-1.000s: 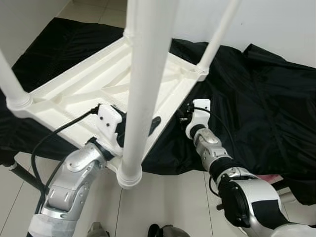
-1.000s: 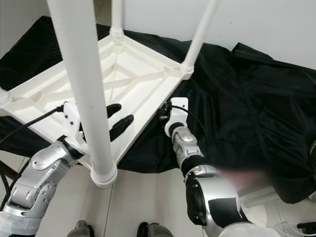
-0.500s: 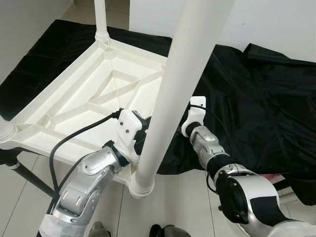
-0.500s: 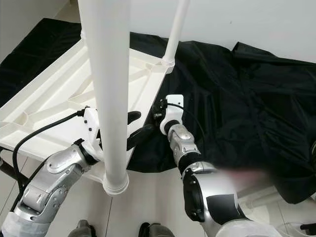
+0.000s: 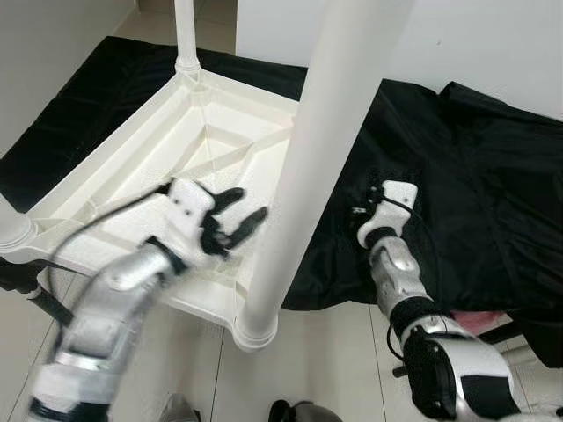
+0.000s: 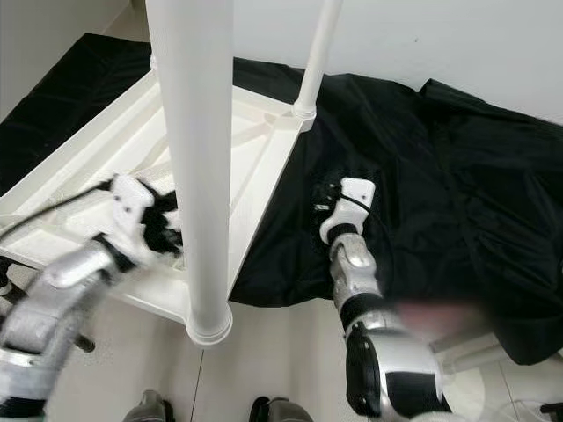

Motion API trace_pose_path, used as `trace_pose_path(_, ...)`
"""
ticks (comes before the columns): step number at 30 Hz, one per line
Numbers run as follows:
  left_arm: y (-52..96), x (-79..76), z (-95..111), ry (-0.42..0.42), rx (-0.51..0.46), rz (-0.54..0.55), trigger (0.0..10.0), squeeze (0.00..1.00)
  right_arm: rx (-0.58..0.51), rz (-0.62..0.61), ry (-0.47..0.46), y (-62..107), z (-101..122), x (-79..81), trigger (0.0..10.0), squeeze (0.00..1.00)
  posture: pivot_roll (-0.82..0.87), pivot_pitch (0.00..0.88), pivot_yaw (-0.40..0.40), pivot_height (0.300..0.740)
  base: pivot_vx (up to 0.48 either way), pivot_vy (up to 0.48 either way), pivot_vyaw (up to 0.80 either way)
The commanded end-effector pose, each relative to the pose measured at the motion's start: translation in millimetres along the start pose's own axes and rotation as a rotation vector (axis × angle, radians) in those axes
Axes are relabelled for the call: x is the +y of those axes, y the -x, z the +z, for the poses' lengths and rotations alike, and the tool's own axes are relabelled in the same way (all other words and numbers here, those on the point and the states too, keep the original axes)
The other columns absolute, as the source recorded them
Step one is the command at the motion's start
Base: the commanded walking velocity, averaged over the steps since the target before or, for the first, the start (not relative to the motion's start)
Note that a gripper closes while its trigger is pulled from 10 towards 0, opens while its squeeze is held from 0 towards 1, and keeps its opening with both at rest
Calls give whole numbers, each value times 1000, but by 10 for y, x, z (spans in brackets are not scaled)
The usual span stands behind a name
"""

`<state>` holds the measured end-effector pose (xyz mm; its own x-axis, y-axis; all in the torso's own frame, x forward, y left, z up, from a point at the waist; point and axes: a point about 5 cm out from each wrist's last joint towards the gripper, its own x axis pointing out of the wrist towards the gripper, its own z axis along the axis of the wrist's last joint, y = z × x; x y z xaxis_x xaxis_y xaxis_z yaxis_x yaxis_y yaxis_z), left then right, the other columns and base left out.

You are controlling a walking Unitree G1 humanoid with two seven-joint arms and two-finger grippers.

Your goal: Building children table

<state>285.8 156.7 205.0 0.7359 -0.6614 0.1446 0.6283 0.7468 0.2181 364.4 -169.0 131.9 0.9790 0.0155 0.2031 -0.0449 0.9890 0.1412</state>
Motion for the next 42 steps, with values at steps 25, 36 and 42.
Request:
trace_pose_path(25, 681, 135, -274, -131, 287, -284, 10000, 0, -45, 52, 87, 330, 58, -271, 10000, 0, 114, 158, -98, 740, 0, 0, 0)
trace_pose_path(36, 732, 190, -408, -196, 398, -346, 10000, 0, -39, 58, 108, 325, 113, -296, 10000, 0, 106, 152, -99, 740, 0, 0, 0)
trace_pose_path(42, 720, 290, -381, -178, 406, -366, 10000, 1000, -40, 40, 128, 324, 153, -353, 10000, 0, 97, 150, -92, 740, 0, 0, 0)
